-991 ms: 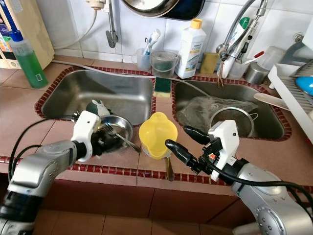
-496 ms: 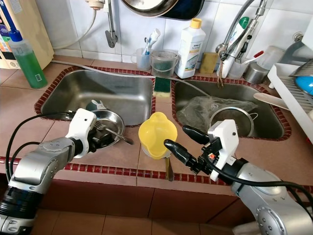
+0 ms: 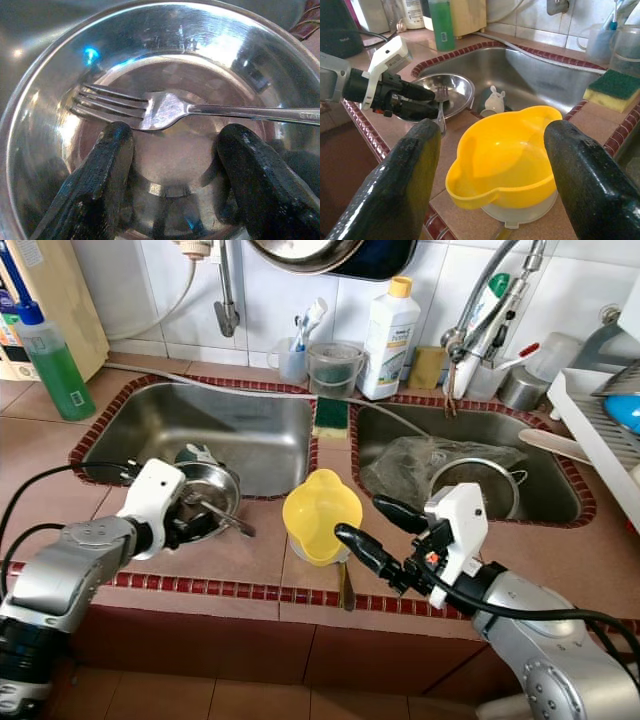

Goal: Kitchen organization

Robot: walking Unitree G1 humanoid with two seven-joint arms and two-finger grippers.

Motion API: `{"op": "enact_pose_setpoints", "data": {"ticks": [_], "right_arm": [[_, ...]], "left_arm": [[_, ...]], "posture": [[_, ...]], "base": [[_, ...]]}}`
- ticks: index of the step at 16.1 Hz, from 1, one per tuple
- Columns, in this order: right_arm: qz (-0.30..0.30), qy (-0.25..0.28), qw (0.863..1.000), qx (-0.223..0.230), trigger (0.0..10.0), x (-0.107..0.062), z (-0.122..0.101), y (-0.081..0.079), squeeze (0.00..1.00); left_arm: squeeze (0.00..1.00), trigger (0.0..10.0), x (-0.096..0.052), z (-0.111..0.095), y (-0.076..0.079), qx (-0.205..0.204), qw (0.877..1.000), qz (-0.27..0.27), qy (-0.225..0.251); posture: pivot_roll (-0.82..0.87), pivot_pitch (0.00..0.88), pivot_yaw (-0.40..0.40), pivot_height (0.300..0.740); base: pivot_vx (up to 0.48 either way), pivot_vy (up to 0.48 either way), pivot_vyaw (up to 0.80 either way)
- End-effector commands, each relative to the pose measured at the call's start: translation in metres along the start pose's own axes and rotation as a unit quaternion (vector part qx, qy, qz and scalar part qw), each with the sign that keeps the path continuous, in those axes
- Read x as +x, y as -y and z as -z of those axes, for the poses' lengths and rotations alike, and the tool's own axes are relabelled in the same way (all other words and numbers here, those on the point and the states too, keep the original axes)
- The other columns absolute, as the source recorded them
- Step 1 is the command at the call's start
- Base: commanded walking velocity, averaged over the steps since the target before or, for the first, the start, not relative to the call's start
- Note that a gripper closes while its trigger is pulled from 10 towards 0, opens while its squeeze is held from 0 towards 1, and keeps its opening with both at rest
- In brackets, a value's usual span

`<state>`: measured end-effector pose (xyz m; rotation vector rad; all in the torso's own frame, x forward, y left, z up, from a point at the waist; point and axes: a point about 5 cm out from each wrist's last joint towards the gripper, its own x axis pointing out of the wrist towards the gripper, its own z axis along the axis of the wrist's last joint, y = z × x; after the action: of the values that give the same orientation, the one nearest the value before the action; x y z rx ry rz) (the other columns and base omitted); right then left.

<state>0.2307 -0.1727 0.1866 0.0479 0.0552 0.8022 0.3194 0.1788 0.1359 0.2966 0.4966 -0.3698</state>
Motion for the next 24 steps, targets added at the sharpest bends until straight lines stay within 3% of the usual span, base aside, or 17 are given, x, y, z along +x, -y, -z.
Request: {"op": "enact_pose_setpoints", "data": {"ticks": [1,3,9,14,19,24], "right_arm": [[-0.009,0.005,1.000,-0.002,10.0,0.002,-0.003,-0.002,0.00],[-0.009,0.005,1.000,0.000,10.0,0.002,-0.003,-0.001,0.00],[-0.010,0.002,1.000,-0.003,10.0,0.002,-0.003,0.000,0.00],[-0.007,0.001,1.000,-0.005,10.0,0.000,-0.003,0.001,0.00],[-0.013,0.003,1.000,-0.003,10.0,0.002,-0.003,-0.001,0.00],[-0.024,-0.001,1.000,-0.003,10.0,0.002,-0.002,-0.002,0.00]], "left_arm": [[0.00,10.0,0.001,0.017,-0.002,0.005,0.999,0.002,-0.036],[0.00,10.0,-0.002,0.024,-0.013,0.025,0.998,-0.002,-0.050],[0.00,10.0,-0.008,0.031,-0.019,0.071,0.995,0.028,-0.060],[0.00,10.0,-0.014,0.038,-0.036,0.108,0.991,0.031,-0.077],[0.00,10.0,-0.014,0.037,-0.047,0.124,0.989,0.016,-0.075],[0.00,10.0,-0.022,0.023,-0.047,0.137,0.988,0.058,-0.051]], "posture": [[-0.06,0.045,-0.040,0.740],[-0.06,0.046,-0.040,0.740],[-0.06,0.050,-0.039,0.740],[-0.06,0.053,-0.038,0.740],[-0.06,0.052,-0.037,0.740],[-0.06,0.048,-0.043,0.740]], "base": [[0.000,0.000,0.00],[0.000,0.000,0.00],[0.000,0.000,0.00],[0.000,0.000,0.00],[0.000,0.000,0.00],[0.000,0.000,0.00]]}}
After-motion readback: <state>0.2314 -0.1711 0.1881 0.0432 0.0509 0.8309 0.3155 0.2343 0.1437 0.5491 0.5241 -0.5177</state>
